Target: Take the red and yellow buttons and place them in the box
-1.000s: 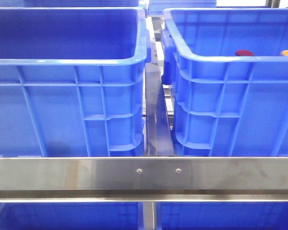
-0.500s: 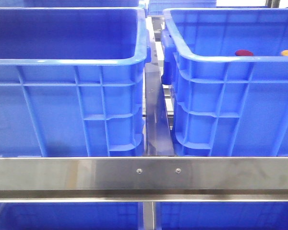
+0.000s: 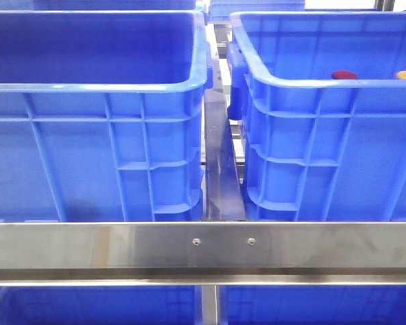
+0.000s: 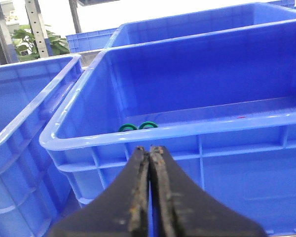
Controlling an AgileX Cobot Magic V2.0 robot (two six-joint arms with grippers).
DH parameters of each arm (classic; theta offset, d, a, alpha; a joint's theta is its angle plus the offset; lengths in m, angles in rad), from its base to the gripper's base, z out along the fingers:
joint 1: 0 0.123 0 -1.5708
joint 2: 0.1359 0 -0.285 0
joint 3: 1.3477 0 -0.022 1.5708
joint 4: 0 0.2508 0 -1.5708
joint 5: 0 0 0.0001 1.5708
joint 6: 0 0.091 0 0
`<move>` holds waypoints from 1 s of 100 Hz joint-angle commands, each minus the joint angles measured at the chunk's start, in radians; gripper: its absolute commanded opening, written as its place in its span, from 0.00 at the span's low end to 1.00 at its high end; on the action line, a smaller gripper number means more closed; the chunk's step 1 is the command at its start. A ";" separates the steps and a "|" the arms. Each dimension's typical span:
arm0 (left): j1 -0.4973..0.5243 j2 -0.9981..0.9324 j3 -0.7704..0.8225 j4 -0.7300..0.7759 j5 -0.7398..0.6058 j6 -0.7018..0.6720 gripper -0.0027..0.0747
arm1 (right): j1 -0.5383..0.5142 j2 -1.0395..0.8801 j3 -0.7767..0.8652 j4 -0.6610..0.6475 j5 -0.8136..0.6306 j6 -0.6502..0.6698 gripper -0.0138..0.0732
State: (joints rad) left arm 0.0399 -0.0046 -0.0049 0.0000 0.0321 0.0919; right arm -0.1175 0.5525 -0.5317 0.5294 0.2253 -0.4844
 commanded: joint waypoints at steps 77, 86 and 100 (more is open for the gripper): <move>0.001 -0.034 0.049 0.000 -0.083 -0.011 0.01 | 0.055 -0.552 0.393 -0.442 -0.192 0.457 0.08; 0.001 -0.034 0.049 0.000 -0.083 -0.011 0.01 | 0.055 -0.591 0.427 -0.441 -0.196 0.478 0.08; 0.001 -0.034 0.049 0.000 -0.083 -0.011 0.01 | 0.059 -0.588 0.464 -0.441 -0.212 0.504 0.08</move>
State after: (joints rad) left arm 0.0399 -0.0046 -0.0049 0.0000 0.0321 0.0919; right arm -0.0617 -0.0111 -0.0577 0.0967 0.1143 0.0059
